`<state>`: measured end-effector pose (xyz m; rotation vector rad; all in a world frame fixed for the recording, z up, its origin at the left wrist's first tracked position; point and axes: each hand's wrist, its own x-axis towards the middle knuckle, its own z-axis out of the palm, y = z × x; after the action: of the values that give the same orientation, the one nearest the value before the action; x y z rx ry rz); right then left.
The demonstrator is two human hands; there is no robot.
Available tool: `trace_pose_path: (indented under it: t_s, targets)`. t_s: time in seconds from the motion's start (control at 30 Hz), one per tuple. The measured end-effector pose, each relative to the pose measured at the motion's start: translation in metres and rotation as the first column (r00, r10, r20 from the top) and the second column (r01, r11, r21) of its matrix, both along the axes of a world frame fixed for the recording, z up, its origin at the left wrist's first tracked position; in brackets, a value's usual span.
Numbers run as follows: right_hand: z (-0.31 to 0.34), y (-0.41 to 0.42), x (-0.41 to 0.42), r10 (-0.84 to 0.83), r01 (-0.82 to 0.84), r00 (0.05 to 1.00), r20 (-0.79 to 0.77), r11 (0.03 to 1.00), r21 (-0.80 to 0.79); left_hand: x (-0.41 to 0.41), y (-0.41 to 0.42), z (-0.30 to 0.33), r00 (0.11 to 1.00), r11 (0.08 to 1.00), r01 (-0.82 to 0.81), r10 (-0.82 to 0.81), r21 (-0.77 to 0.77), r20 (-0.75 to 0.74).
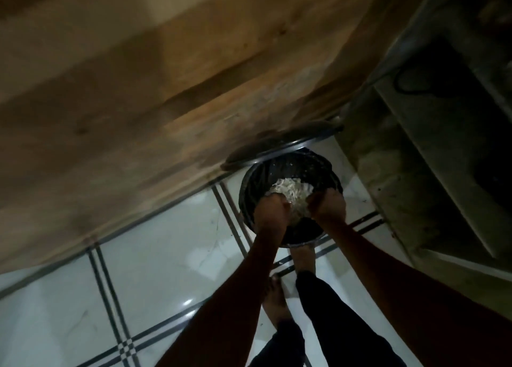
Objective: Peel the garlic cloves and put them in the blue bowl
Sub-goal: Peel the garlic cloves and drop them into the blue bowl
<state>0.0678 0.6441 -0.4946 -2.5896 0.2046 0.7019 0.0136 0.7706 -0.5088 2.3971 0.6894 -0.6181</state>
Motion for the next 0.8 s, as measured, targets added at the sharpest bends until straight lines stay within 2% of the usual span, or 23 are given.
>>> trace_pose_path:
  t_s: [0.03,0.1,0.17,0.23,0.27,0.37,0.43,0.47,0.57,0.7,0.8]
  targets:
    - [-0.008,0.003,0.0,0.031,-0.029,0.998,0.062,0.999,-0.038,0.002,-0.001,-0.01,0.996,0.995,0.088,-0.088,0.051,0.002]
    - [-0.026,0.005,0.002,0.165,-0.166,0.986,-0.016,0.981,-0.104,0.006,0.0,-0.03,0.981,0.98,0.19,-0.188,0.064,-0.041]
    - [-0.042,0.0,0.005,0.24,-0.243,0.97,-0.038,0.964,-0.107,0.011,0.001,-0.038,0.979,0.976,0.202,-0.198,0.078,-0.055]
    - [-0.052,-0.007,0.006,0.233,-0.235,0.972,-0.04,0.97,-0.056,0.015,0.002,-0.025,0.99,0.985,0.143,-0.144,0.098,-0.001]
    - [-0.036,-0.009,0.006,0.203,-0.204,0.976,-0.077,0.979,-0.011,0.015,0.0,-0.009,0.994,0.992,0.101,-0.104,0.071,0.04]
    - [0.056,-0.013,0.002,0.055,-0.056,0.998,0.013,0.987,0.149,0.006,-0.008,0.051,0.984,0.998,-0.004,0.016,-0.068,0.179]
    - [0.109,-0.029,-0.008,-0.025,0.03,0.999,-0.032,0.985,0.171,-0.002,-0.017,0.104,0.968,0.99,-0.021,0.055,-0.141,0.243]
    - [0.134,-0.04,-0.014,-0.043,0.057,0.997,-0.065,0.974,0.22,-0.006,-0.022,0.134,0.96,0.986,-0.005,0.051,-0.165,0.276]
    - [0.217,-0.081,-0.034,-0.123,0.105,0.992,0.032,0.935,0.339,-0.018,-0.049,0.237,0.911,0.967,0.103,0.001,-0.231,0.412]
    - [0.342,-0.156,-0.075,-0.236,0.147,0.957,0.169,0.896,0.419,-0.036,-0.106,0.362,0.857,0.907,0.23,-0.017,-0.354,0.514]
    - [0.423,-0.222,-0.112,-0.325,0.202,0.913,0.246,0.885,0.42,-0.053,-0.166,0.43,0.838,0.836,0.329,-0.044,-0.439,0.544]
